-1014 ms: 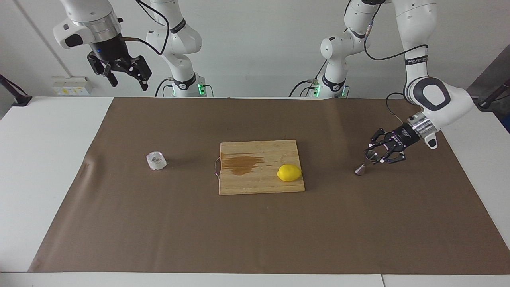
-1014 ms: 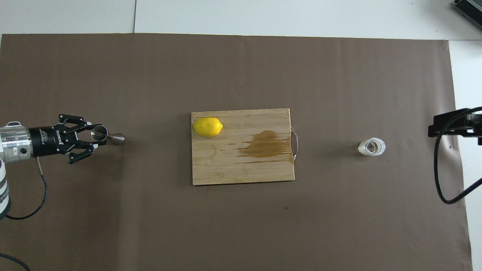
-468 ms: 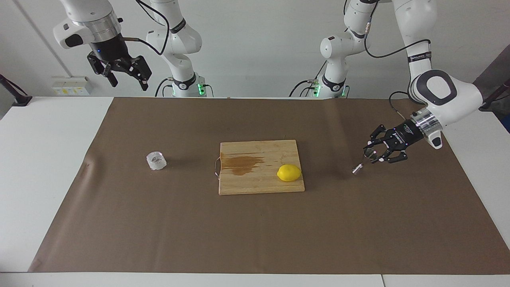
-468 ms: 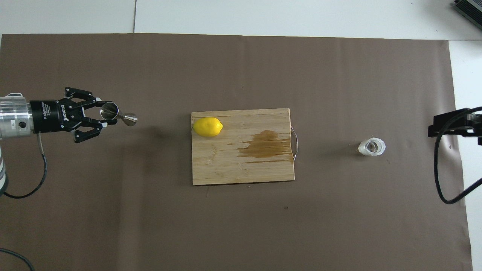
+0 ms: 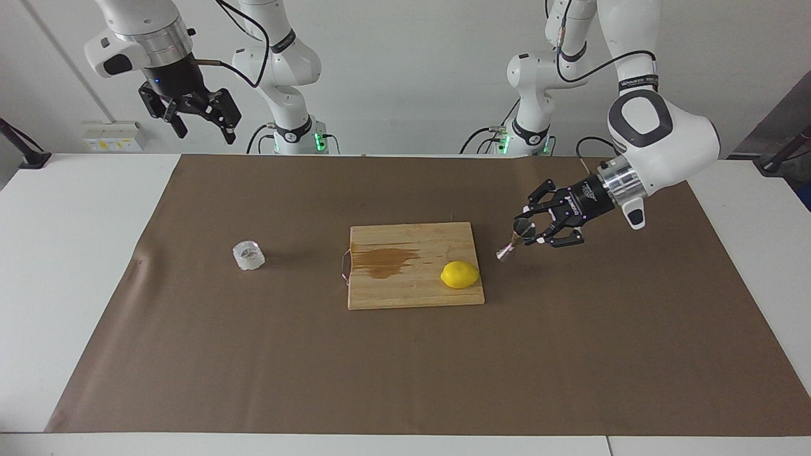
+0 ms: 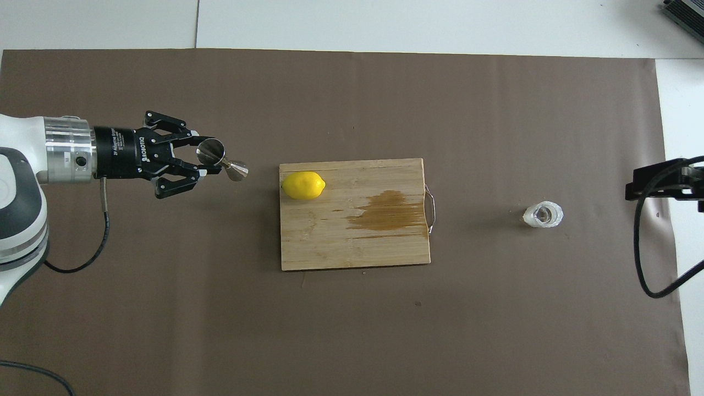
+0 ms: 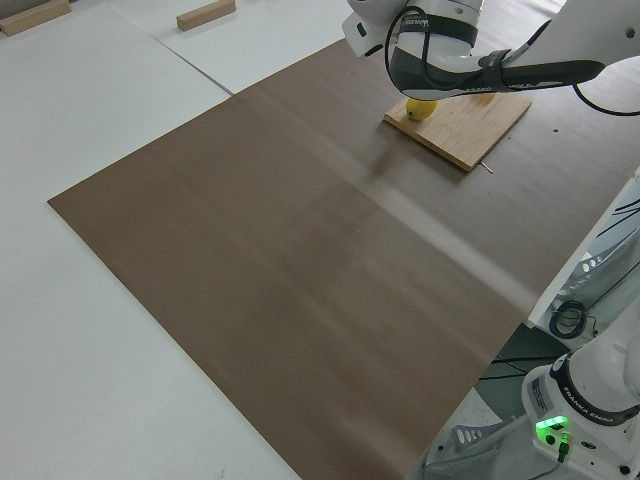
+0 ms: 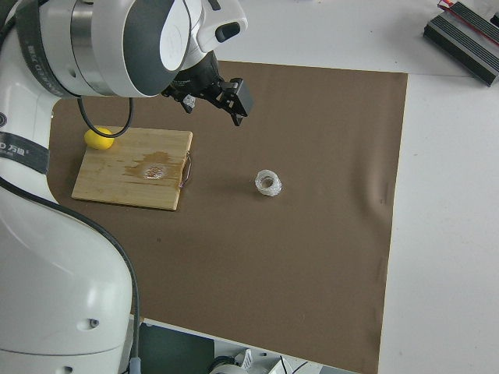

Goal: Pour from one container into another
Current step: 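Lift the jigger with the left gripper and carry it over the board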

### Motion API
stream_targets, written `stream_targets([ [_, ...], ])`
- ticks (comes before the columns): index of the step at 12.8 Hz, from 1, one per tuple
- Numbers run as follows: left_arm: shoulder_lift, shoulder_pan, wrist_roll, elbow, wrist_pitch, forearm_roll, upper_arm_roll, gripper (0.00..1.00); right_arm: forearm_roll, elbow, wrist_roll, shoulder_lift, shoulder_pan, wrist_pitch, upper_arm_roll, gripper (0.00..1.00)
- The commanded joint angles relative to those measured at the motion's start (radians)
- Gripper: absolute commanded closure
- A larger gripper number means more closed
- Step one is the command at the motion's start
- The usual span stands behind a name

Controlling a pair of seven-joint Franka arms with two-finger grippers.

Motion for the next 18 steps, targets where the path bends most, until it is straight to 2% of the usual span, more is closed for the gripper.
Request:
stream_targets([
  [1,0.002,-0.104,-0.021,-0.011,0.109,-0.061,0.011,1.0,0.026,-0.025,-0.023,-0.022,-0.007,-0.004,0.001,0.0],
  [6,0.001,-0.347,-0.026,-0.092,0.476,-0.251,0.009,1.0,0.026,-0.025,-0.023,-0.022,-0.007,-0.004,0.001,0.0],
  [8,0.001,-0.397,-0.049,-0.106,0.532,-0.29,0.011,1.0,0.026,-0.025,-0.023,-0.022,-0.007,-0.004,0.001,0.0],
  [9,0.004,-0.452,-0.076,-0.112,0.599,-0.29,0.011,1.0,0.026,-0.025,-0.023,-0.022,-0.007,-0.004,0.001,0.0],
  [10,0.01,-0.523,-0.082,-0.132,0.712,-0.293,0.009,1.0,0.027,-0.025,-0.023,-0.022,-0.009,-0.004,0.001,0.0],
  [11,0.01,-0.572,-0.084,-0.155,0.802,-0.347,0.009,1.0,0.026,-0.025,-0.023,-0.022,-0.007,-0.004,0.001,0.0],
  [13,0.013,-0.625,-0.086,-0.157,0.874,-0.456,0.009,1.0,0.026,-0.025,-0.023,-0.022,-0.007,-0.001,0.001,0.0],
  [15,0.046,-0.669,-0.09,-0.158,0.941,-0.48,0.009,1.0,0.026,-0.023,-0.024,-0.022,-0.01,0.007,-0.002,0.0],
  [18,0.096,-0.68,-0.078,-0.149,0.958,-0.477,0.011,1.0,0.026,-0.023,-0.023,-0.022,-0.013,0.001,-0.008,0.0],
])
